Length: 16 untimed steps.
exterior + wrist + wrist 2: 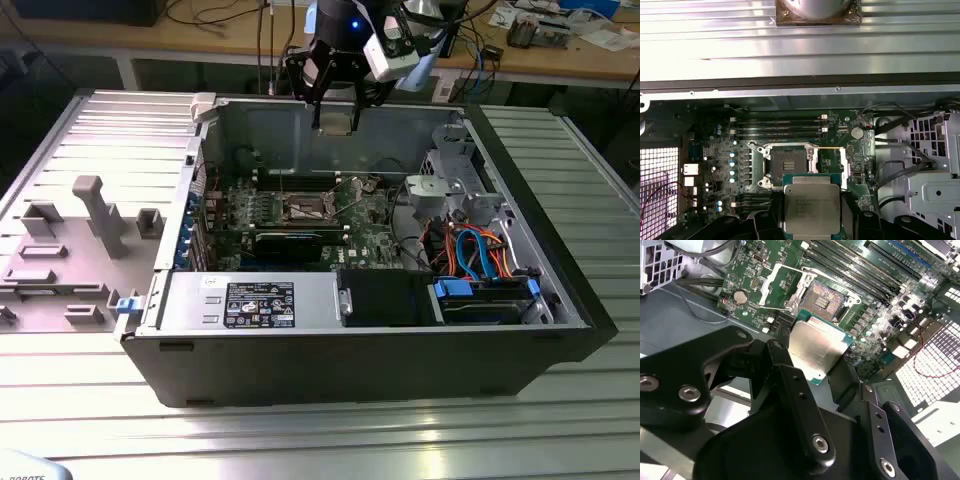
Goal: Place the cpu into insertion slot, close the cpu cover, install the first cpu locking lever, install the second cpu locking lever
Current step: 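Place the cpu into insertion slot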
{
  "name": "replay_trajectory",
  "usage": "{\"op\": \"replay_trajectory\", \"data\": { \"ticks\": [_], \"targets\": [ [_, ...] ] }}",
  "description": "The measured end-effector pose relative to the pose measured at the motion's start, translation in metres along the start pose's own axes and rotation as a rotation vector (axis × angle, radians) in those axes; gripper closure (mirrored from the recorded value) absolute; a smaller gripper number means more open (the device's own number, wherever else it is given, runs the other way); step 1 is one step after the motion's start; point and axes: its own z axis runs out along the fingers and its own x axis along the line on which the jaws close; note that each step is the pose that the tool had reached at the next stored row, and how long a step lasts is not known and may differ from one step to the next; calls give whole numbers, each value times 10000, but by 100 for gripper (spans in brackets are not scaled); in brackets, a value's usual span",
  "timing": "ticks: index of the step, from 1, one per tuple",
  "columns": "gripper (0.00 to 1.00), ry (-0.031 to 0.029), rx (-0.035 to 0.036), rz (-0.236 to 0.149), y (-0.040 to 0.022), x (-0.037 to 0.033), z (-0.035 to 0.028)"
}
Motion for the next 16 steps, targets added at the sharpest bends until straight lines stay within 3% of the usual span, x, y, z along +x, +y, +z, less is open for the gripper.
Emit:
{"op": "replay_trajectory", "data": {
  "ticks": [16],
  "targets": [
    [45,-10,-2,116,0,-1,0]
  ]
}}
